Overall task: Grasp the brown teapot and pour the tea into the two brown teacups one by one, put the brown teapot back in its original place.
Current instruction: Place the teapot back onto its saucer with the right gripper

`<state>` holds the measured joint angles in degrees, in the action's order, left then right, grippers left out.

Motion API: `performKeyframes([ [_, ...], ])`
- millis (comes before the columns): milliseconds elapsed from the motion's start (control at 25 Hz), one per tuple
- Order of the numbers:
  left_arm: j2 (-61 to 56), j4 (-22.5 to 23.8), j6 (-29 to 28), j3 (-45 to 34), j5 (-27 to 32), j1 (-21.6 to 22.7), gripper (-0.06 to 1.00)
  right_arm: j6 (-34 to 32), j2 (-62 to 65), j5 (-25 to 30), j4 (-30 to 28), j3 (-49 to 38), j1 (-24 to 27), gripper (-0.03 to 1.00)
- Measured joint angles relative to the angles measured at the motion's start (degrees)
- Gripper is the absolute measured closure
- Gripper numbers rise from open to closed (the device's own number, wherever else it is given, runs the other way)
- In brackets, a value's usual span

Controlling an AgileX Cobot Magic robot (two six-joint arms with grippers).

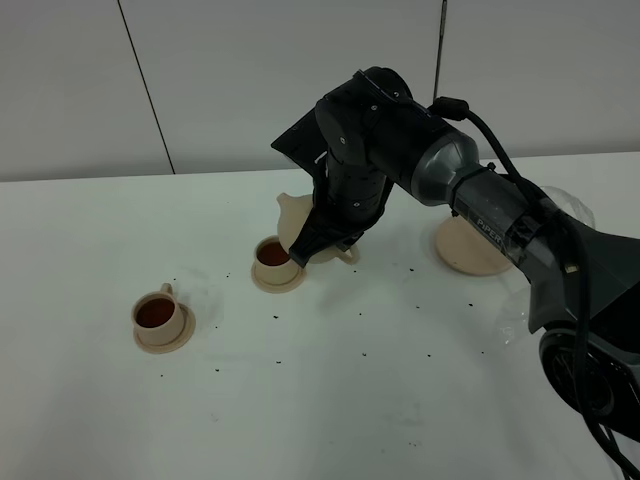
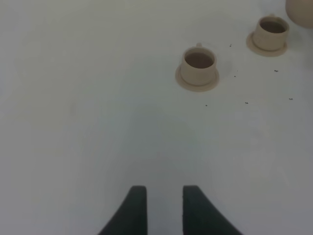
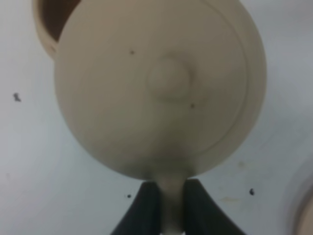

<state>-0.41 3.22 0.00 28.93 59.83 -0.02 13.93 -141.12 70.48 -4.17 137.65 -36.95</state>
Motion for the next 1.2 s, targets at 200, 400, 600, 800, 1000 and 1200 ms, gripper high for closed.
performKeyframes([
  [200,0.0,0.0,0.0,0.0,0.0,0.0,0.69,-0.1,0.0,0.0,0.2,0.0,0.0,0.87],
  [400,0.0,0.0,0.0,0.0,0.0,0.0,0.69,-0.3,0.0,0.0,0.2,0.0,0.0,0.87],
  [600,0.0,0.0,0.0,0.0,0.0,0.0,0.69,0.5,0.0,0.0,0.3,0.0,0.0,0.87],
  [800,0.0,0.0,0.0,0.0,0.0,0.0,0.69,1.1,0.2,-0.1,0.3,-1.8,0.0,0.87],
  [1000,0.0,0.0,0.0,0.0,0.0,0.0,0.69,1.6,0.7,0.1,-0.4,-2.7,0.0,0.87],
  [1200,0.0,0.0,0.0,0.0,0.0,0.0,0.69,1.6,3.1,-0.1,-1.8,-2.9,0.0,0.87],
])
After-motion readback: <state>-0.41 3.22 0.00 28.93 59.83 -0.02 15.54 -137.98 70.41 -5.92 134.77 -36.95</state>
